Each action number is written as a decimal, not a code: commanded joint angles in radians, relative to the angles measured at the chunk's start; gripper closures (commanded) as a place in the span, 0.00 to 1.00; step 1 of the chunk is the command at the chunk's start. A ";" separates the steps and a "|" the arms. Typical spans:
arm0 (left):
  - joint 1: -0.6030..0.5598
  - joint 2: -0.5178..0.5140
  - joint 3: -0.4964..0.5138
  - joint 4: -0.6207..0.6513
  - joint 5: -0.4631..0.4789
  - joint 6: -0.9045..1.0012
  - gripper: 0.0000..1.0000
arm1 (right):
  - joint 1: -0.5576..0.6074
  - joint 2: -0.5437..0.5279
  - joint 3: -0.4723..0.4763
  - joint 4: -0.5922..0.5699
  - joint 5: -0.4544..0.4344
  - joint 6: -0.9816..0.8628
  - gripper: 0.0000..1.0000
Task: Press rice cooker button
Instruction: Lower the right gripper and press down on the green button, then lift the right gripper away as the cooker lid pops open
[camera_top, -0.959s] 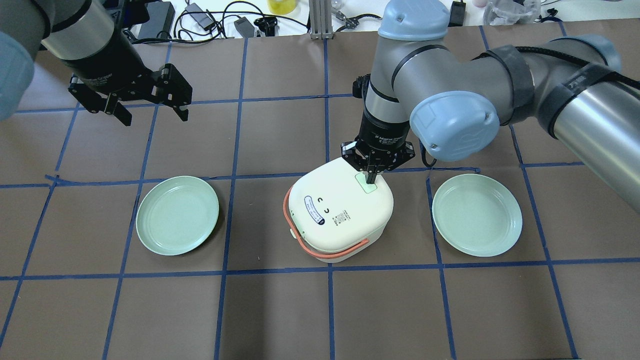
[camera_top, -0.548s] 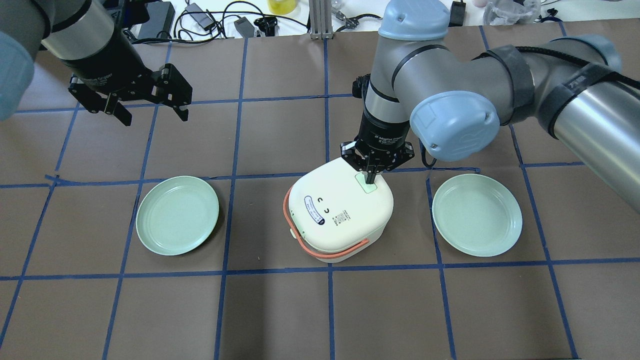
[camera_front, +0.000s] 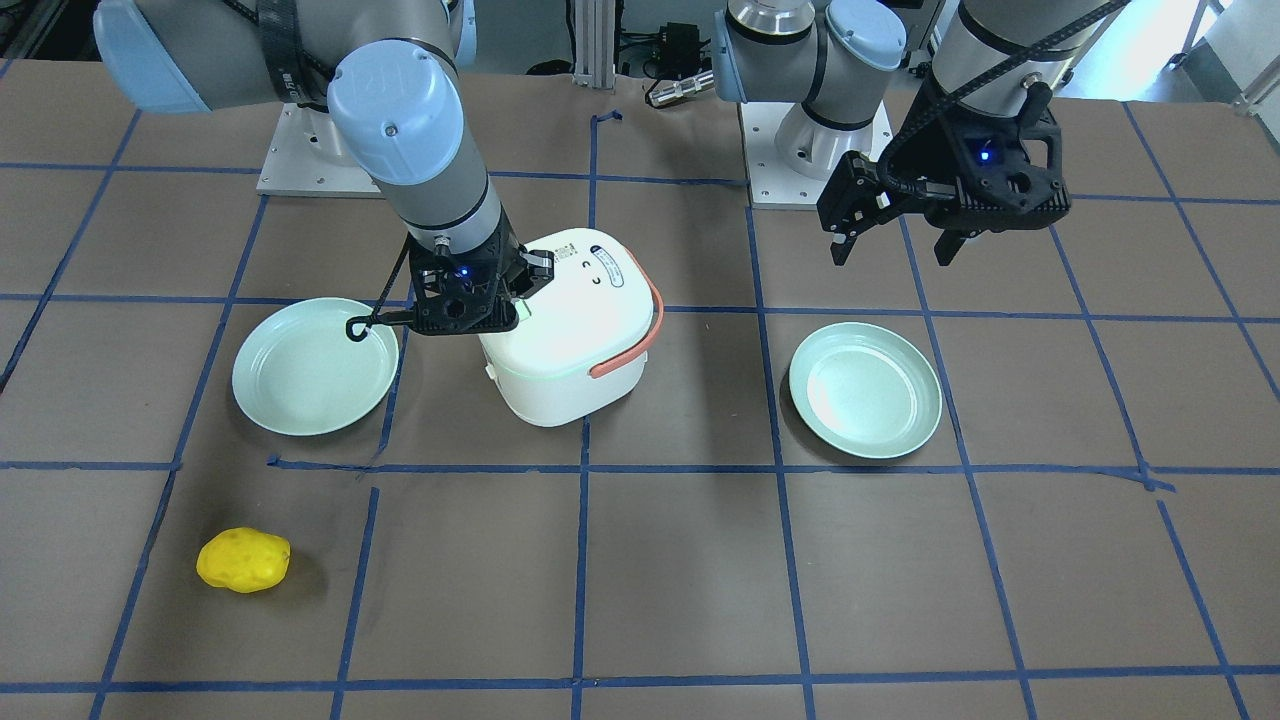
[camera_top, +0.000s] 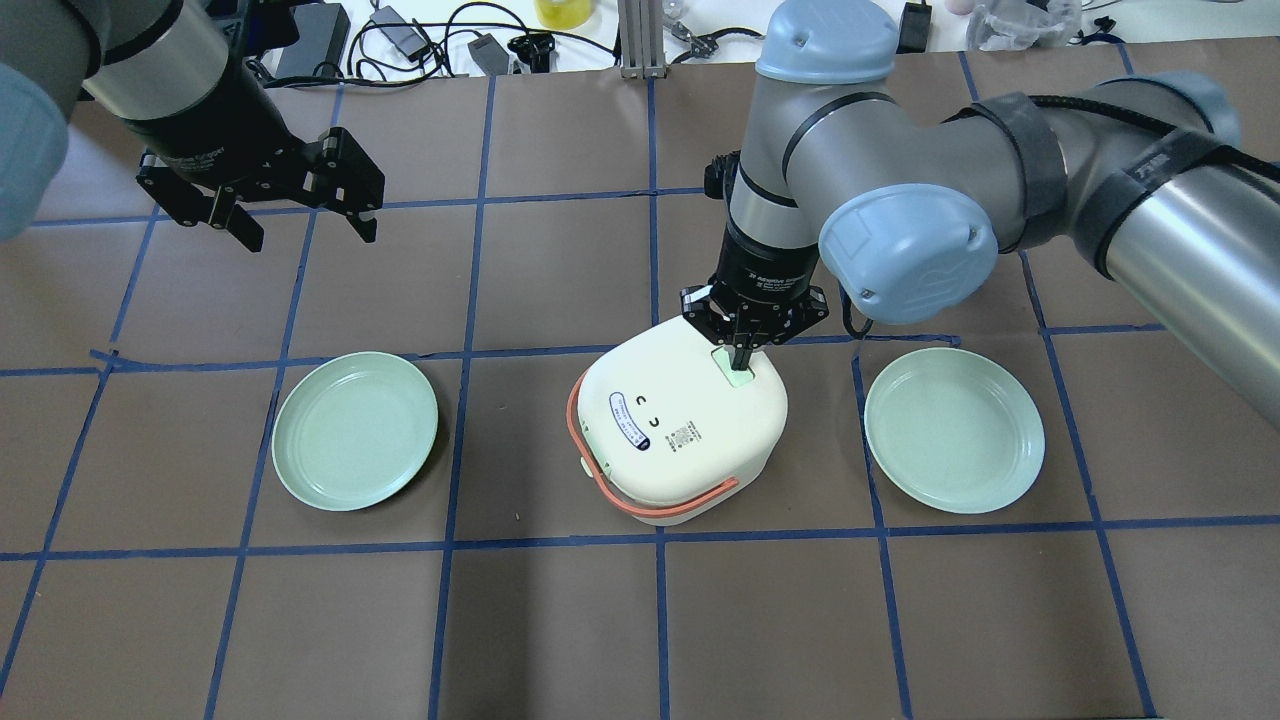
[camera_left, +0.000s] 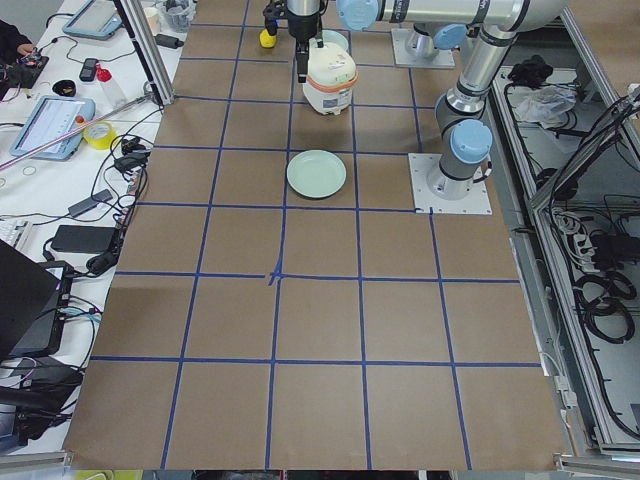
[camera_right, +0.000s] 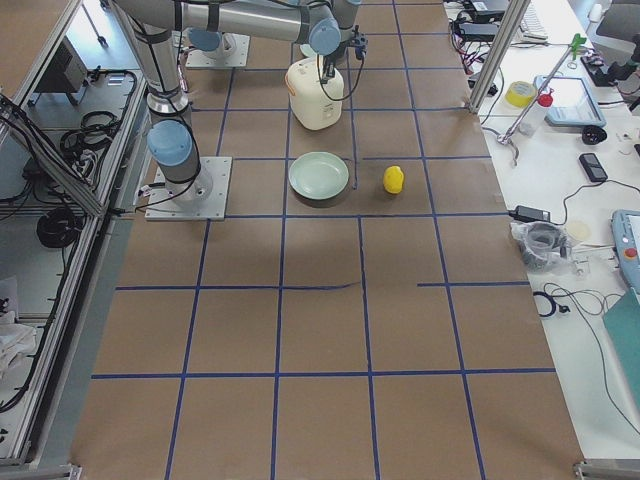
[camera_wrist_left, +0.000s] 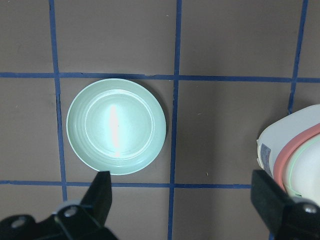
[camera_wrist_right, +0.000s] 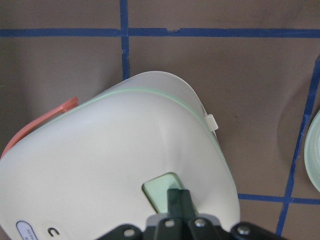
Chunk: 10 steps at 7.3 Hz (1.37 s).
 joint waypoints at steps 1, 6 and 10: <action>0.000 0.000 0.000 0.000 0.000 0.000 0.00 | 0.000 0.000 0.013 -0.001 0.000 0.000 1.00; 0.000 0.000 0.000 0.000 0.000 -0.002 0.00 | -0.014 -0.014 -0.158 0.009 -0.020 0.118 0.10; 0.000 0.000 0.000 0.000 0.000 0.000 0.00 | -0.044 -0.020 -0.240 0.064 -0.193 0.129 0.00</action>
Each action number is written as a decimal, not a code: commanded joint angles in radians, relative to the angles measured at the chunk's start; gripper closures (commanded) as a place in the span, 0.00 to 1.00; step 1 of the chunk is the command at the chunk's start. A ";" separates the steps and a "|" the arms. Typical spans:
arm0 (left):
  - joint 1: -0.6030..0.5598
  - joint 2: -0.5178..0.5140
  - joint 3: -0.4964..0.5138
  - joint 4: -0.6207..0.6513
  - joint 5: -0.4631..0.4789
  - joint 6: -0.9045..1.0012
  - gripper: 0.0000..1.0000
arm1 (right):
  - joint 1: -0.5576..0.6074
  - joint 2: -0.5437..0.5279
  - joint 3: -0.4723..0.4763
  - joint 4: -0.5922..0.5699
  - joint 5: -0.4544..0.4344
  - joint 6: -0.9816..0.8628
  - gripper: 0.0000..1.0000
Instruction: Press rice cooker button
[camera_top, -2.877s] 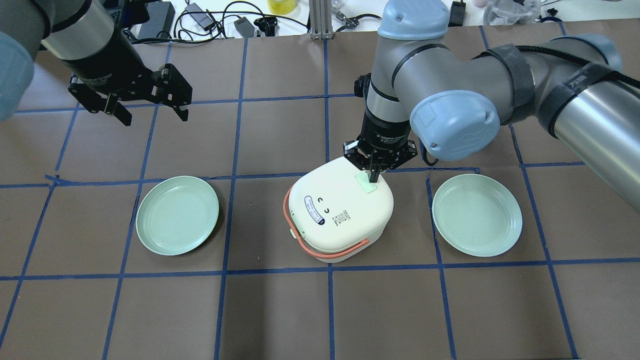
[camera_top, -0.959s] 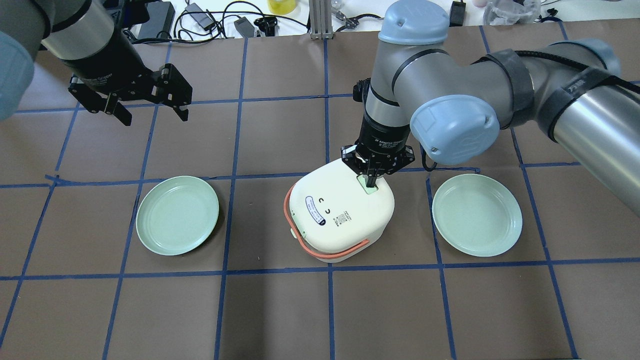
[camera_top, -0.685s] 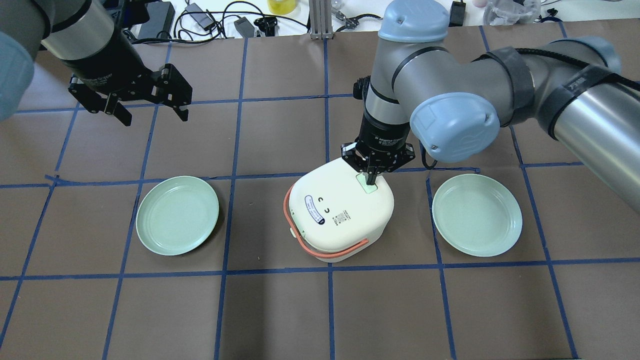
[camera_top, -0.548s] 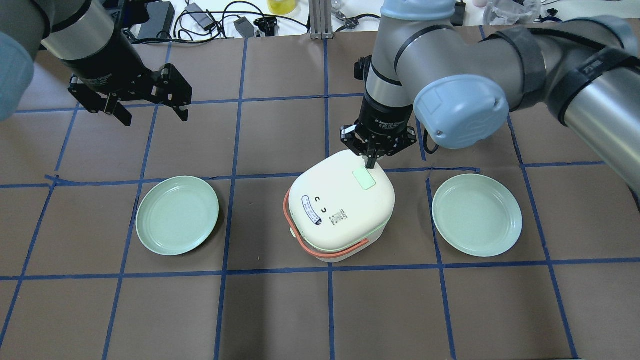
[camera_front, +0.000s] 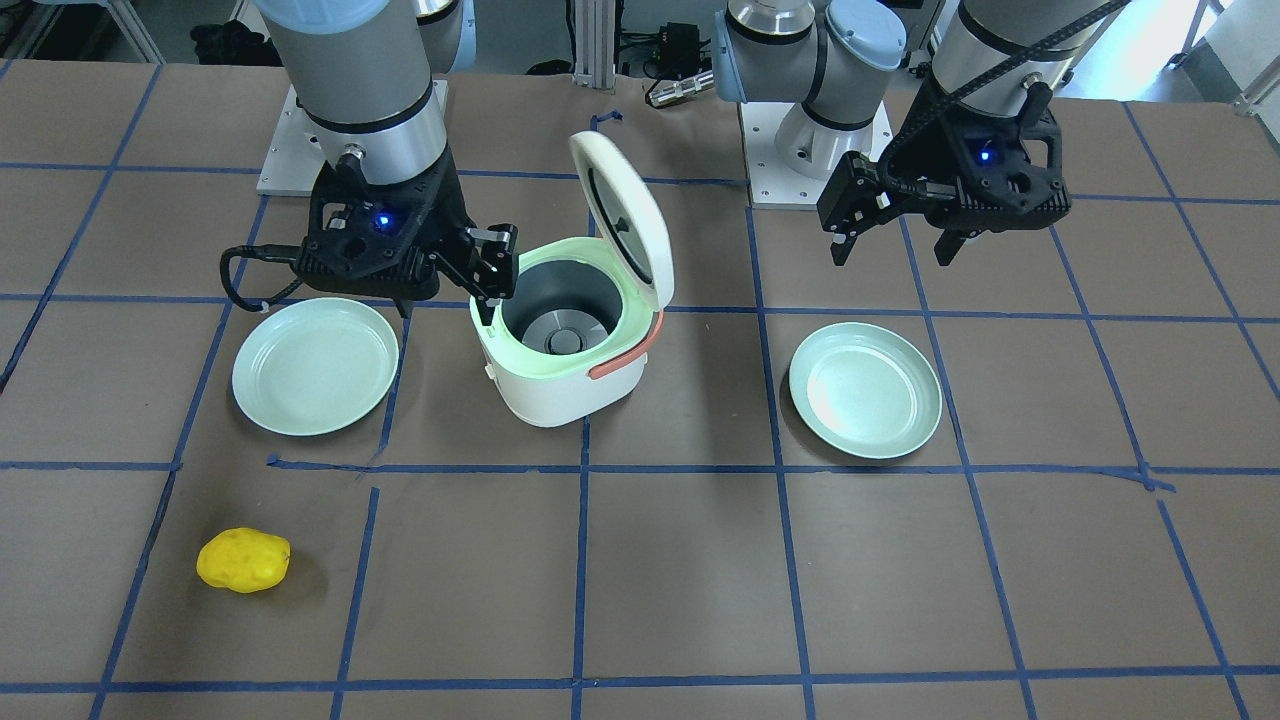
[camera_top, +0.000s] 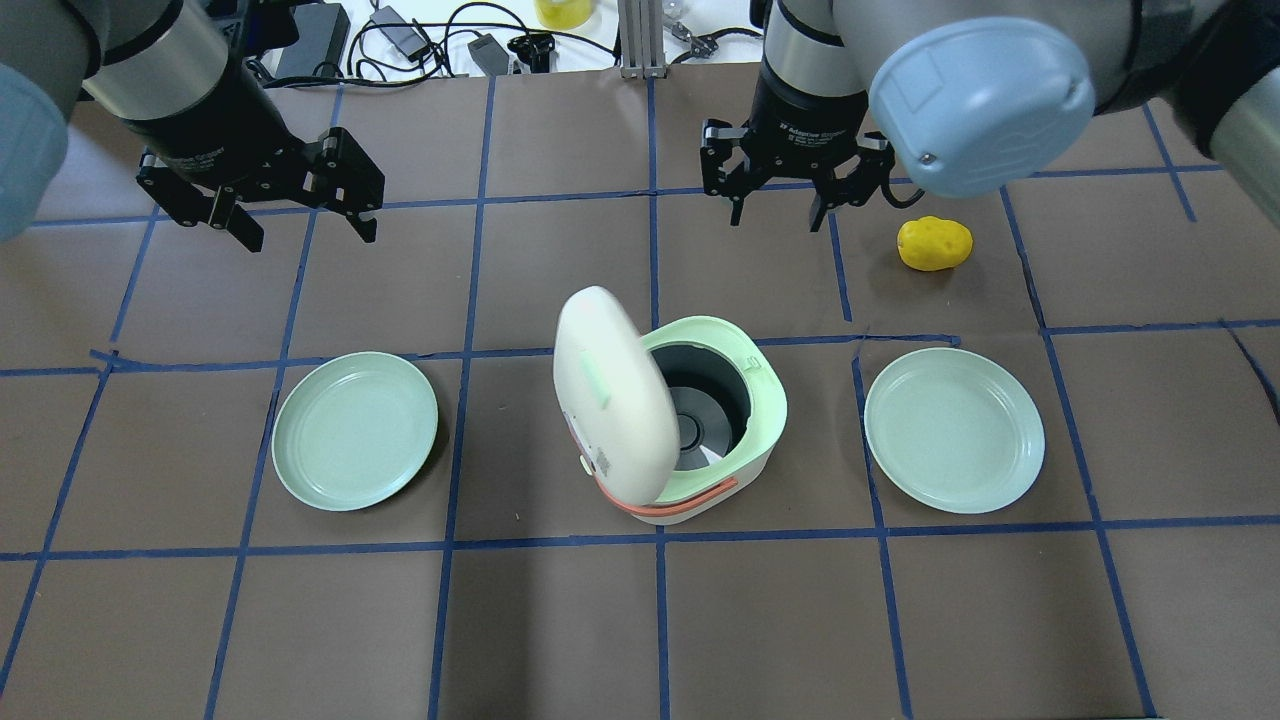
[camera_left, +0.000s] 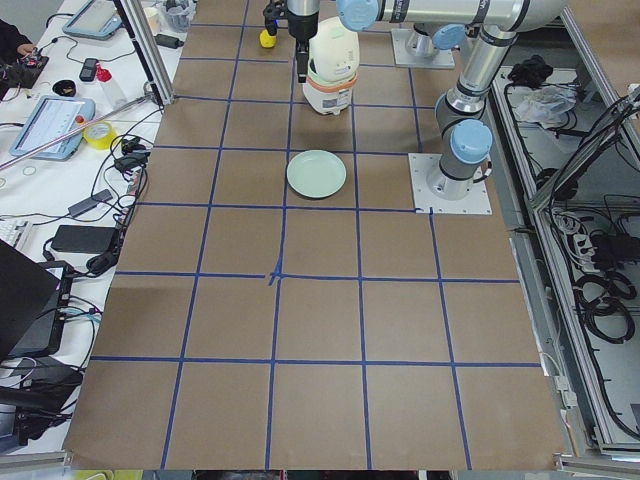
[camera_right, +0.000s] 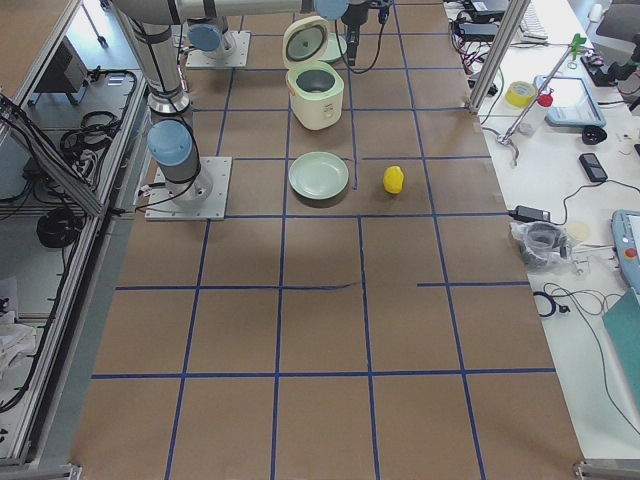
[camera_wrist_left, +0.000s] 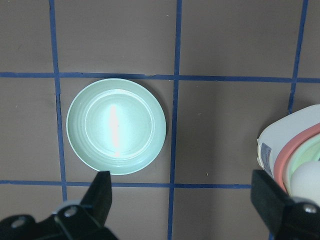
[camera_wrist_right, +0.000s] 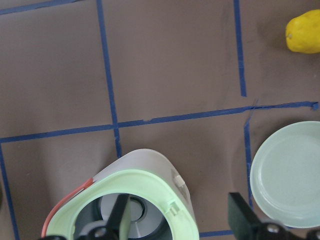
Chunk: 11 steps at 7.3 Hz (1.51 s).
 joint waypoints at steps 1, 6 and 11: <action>0.000 0.000 0.000 0.000 0.000 0.001 0.00 | -0.037 -0.010 -0.011 0.037 -0.042 -0.008 0.00; 0.000 0.000 0.000 0.000 0.000 0.001 0.00 | -0.249 -0.084 -0.013 0.158 -0.044 -0.314 0.00; 0.000 0.000 0.000 0.000 0.000 0.001 0.00 | -0.258 -0.116 -0.014 0.201 -0.030 -0.315 0.00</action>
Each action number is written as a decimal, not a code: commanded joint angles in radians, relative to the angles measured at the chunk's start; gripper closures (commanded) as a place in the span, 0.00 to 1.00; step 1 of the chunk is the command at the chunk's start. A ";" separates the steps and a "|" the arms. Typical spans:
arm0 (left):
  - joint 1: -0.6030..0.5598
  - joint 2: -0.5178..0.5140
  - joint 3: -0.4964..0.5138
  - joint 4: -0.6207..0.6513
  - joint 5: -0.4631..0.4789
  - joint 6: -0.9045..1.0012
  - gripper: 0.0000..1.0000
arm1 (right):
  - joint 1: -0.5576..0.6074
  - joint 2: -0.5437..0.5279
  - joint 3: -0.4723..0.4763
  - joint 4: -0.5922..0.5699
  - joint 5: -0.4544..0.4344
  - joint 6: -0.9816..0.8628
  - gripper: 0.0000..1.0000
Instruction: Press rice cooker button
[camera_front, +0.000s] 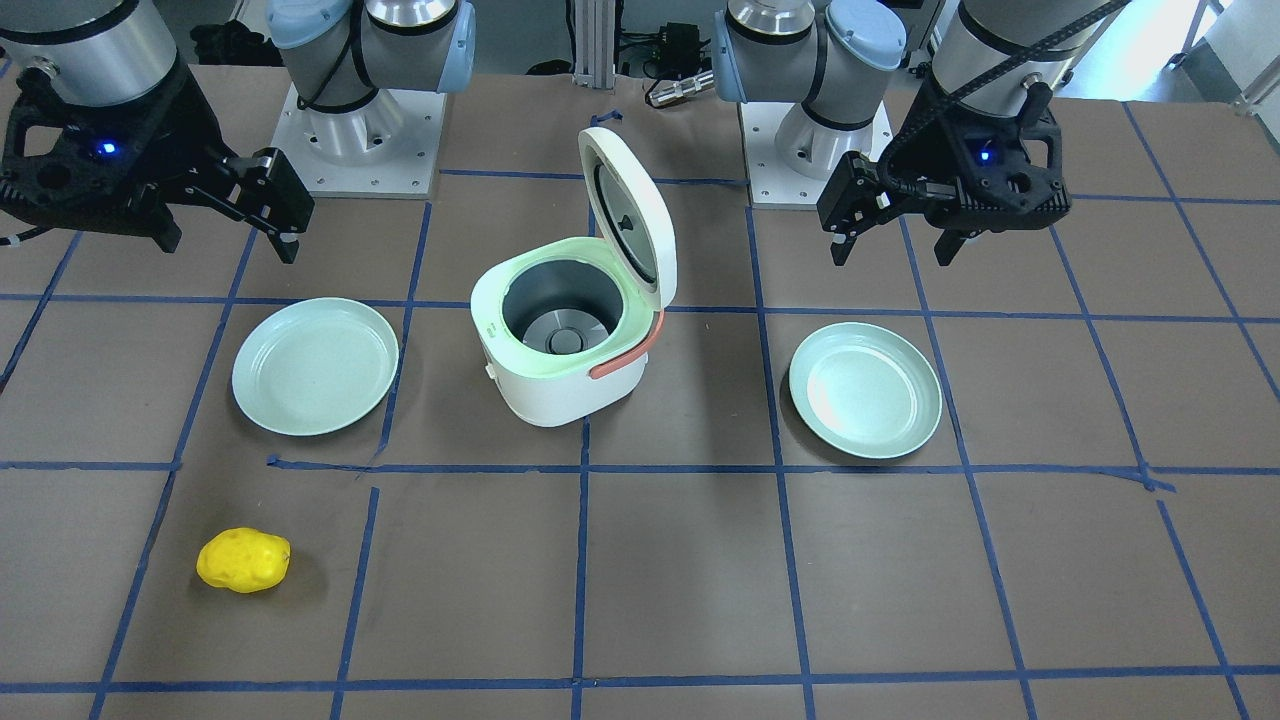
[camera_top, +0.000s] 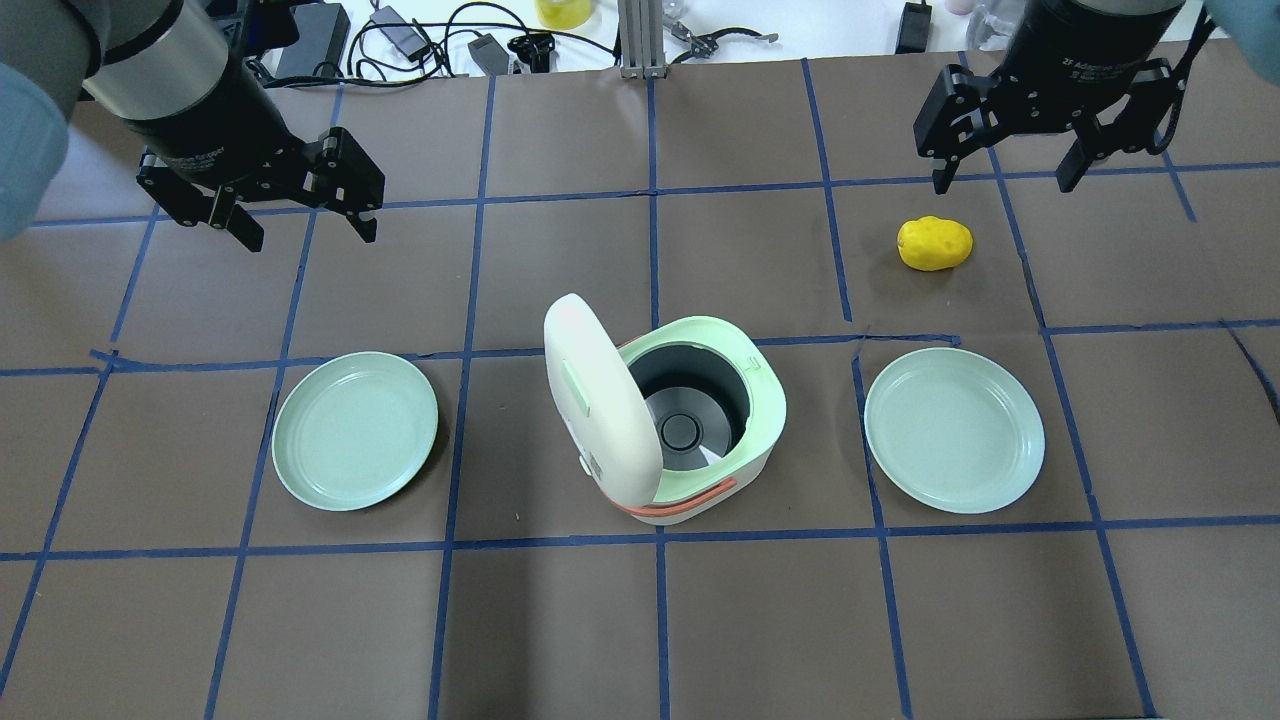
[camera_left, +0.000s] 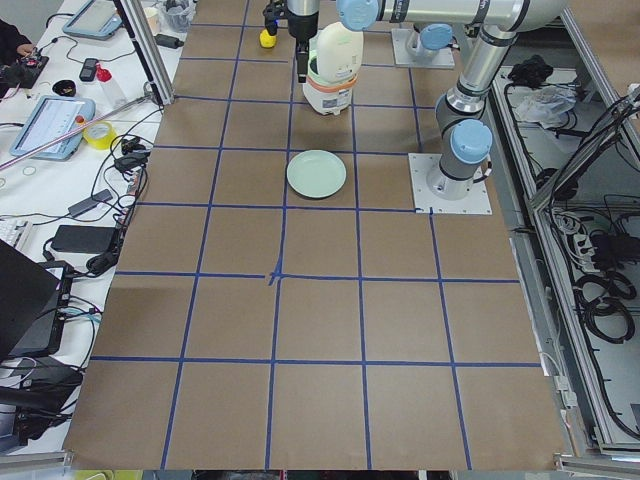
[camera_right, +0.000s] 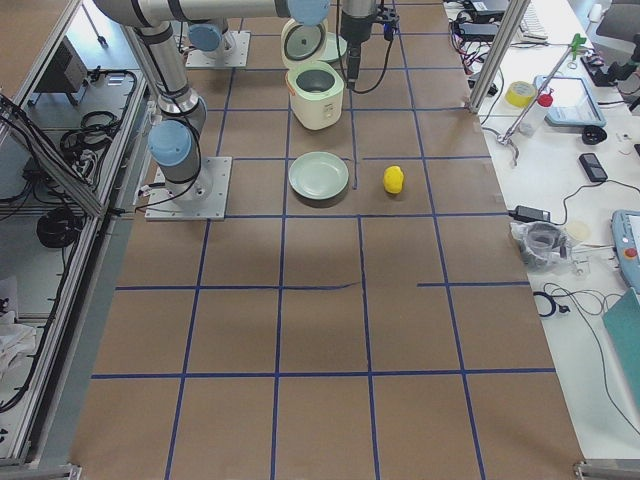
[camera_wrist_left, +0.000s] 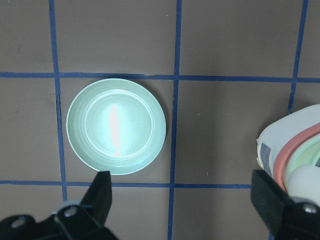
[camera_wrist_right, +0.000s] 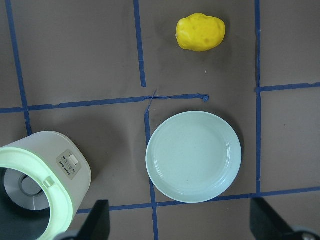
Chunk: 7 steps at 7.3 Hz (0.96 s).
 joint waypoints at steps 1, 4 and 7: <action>0.000 0.000 0.000 0.000 0.000 0.000 0.00 | 0.000 -0.004 0.002 0.009 0.002 0.000 0.00; 0.000 0.000 0.000 0.000 0.000 -0.001 0.00 | 0.001 -0.004 0.004 0.009 0.005 0.007 0.00; 0.000 0.000 0.000 0.000 0.000 0.000 0.00 | 0.001 -0.005 0.007 0.011 0.028 0.007 0.00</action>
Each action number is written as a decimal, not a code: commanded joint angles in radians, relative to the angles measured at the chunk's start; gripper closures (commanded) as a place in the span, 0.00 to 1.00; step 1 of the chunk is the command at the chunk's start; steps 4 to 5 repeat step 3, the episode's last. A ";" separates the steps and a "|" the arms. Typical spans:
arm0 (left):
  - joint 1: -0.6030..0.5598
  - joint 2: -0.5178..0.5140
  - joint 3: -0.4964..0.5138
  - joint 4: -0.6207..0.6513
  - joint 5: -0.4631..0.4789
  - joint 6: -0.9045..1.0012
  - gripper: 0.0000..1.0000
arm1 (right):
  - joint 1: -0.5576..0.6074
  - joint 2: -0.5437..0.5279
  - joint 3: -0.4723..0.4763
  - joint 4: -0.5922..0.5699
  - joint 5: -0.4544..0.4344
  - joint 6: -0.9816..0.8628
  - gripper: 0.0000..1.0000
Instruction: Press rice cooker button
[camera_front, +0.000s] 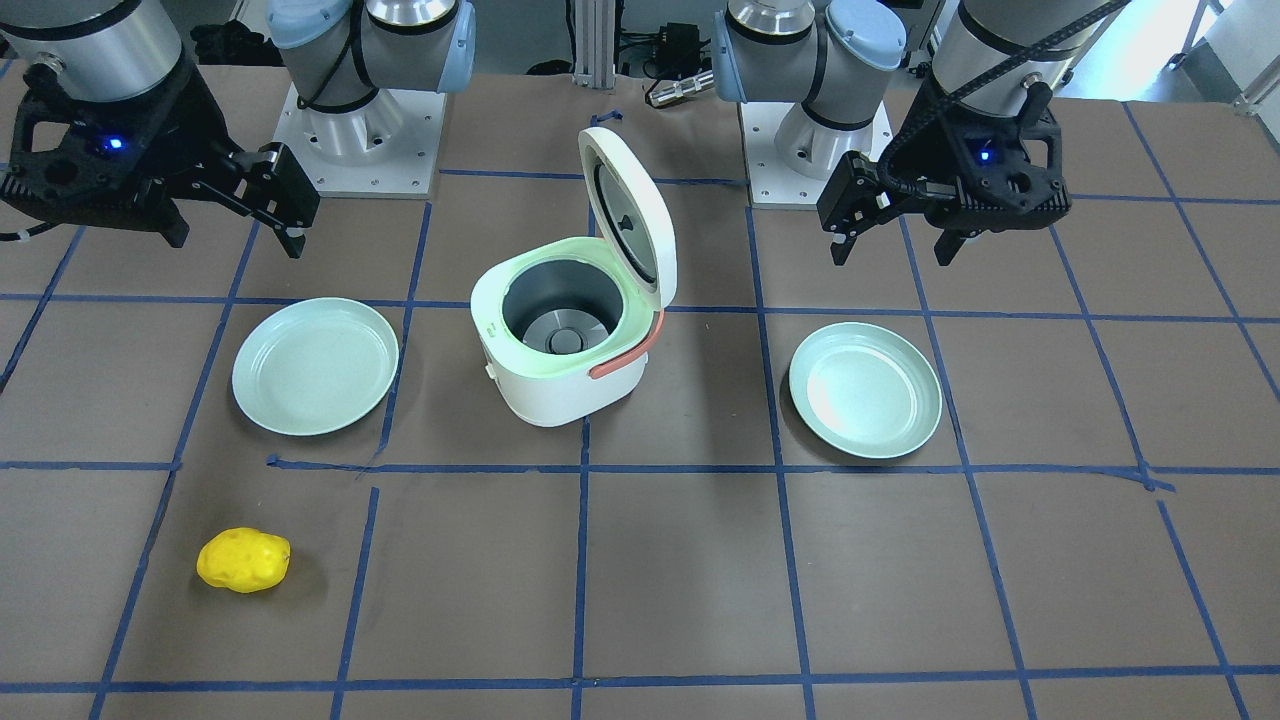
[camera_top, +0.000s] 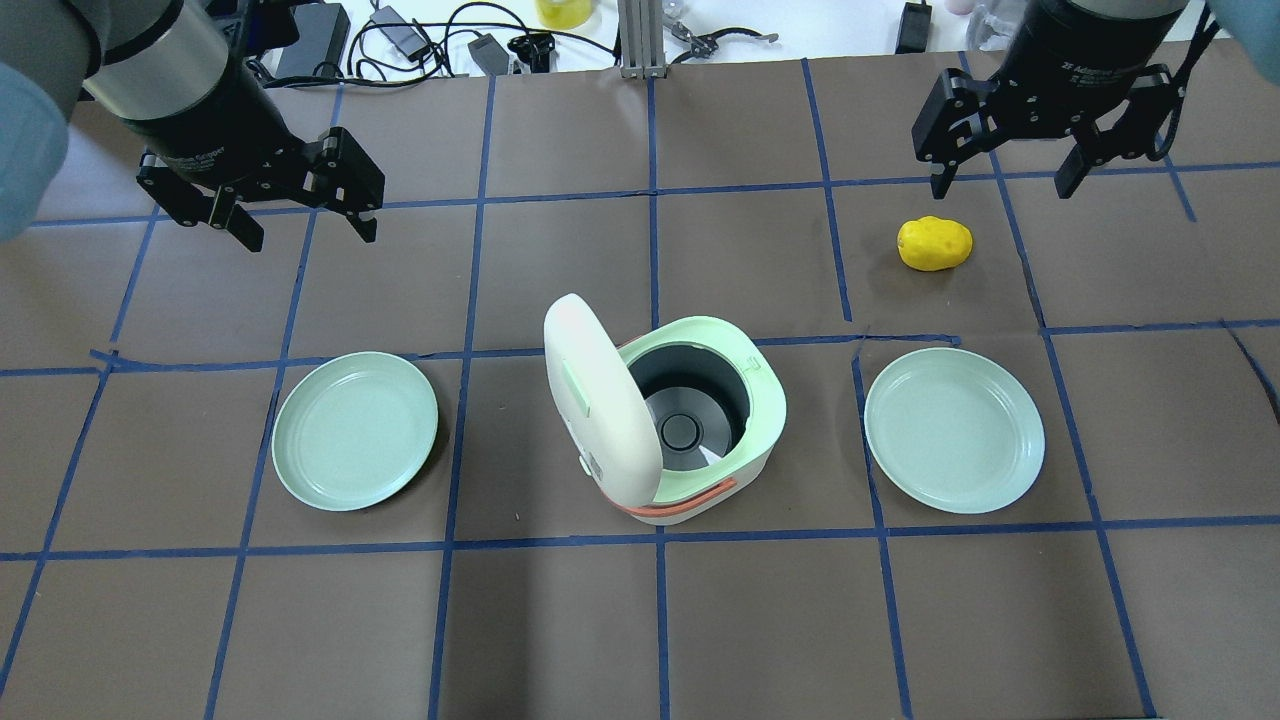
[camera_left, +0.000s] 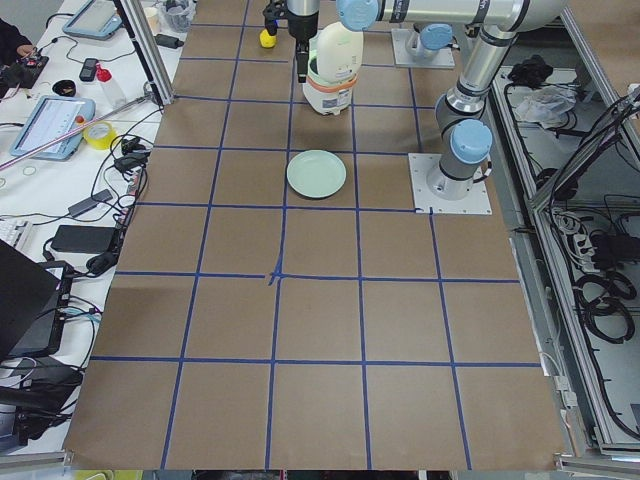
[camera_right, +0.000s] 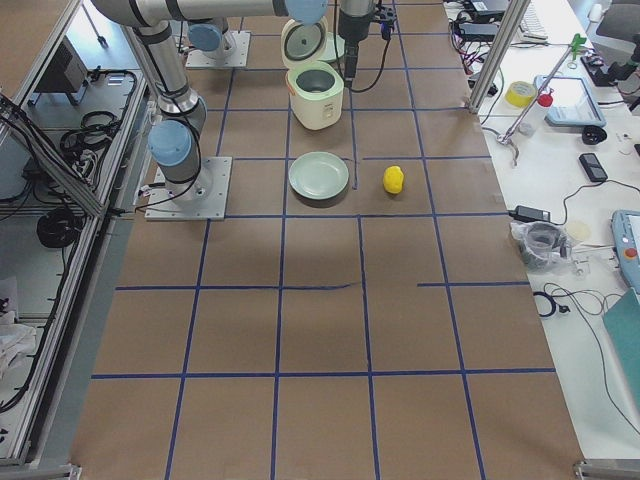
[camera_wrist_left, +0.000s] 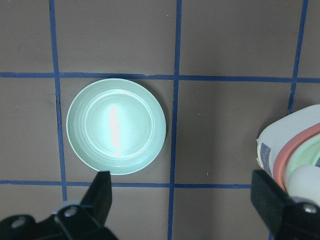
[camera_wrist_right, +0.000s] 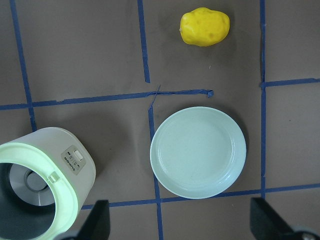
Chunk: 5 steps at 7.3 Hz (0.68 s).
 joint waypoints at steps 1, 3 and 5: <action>0.000 0.000 0.000 0.000 0.000 0.001 0.00 | 0.002 -0.001 0.003 0.001 0.012 0.002 0.00; 0.000 0.000 0.000 0.000 0.000 0.001 0.00 | 0.002 -0.001 0.006 0.003 0.012 0.002 0.00; 0.000 0.000 0.000 0.000 0.000 0.001 0.00 | 0.002 -0.001 0.006 0.003 0.012 0.002 0.00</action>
